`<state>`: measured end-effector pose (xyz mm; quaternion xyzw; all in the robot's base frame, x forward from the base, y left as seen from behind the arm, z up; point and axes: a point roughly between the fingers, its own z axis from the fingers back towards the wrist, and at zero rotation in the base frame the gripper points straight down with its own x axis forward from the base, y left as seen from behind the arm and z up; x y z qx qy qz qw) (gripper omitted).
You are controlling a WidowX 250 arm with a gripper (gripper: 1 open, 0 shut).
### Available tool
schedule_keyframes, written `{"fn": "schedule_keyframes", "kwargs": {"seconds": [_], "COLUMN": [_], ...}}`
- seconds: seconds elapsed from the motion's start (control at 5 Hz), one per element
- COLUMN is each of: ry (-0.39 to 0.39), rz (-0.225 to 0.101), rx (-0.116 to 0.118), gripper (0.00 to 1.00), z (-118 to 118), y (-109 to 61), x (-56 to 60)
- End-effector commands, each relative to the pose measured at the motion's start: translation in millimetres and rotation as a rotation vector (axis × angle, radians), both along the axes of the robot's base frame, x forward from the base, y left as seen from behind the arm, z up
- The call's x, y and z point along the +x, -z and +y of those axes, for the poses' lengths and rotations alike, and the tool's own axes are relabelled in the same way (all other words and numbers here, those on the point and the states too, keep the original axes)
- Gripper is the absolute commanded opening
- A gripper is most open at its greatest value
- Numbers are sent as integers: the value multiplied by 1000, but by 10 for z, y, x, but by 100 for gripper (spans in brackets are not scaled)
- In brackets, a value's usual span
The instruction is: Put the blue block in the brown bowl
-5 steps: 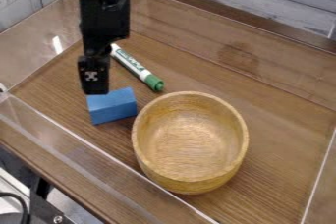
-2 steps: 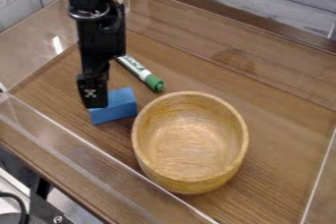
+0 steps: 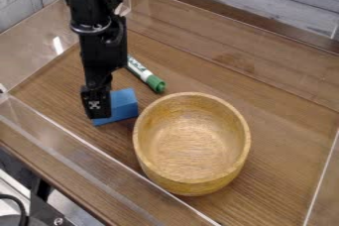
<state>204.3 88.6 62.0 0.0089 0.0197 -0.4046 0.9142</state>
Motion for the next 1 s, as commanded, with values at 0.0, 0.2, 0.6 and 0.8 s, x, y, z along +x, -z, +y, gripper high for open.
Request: {"fn": "schedule_keyframes", "kwargs": {"seconds": [0.0, 0.2, 0.6, 0.8], "ry": [-14, -18, -21, -24], "rz": [-38, -49, -70, -78], "rx": [7, 2, -9, -14], "gripper": [100, 100, 100, 100], "z": [40, 35, 10, -4], "y": [-13, 29, 69, 75], "x": [37, 30, 24, 25]}}
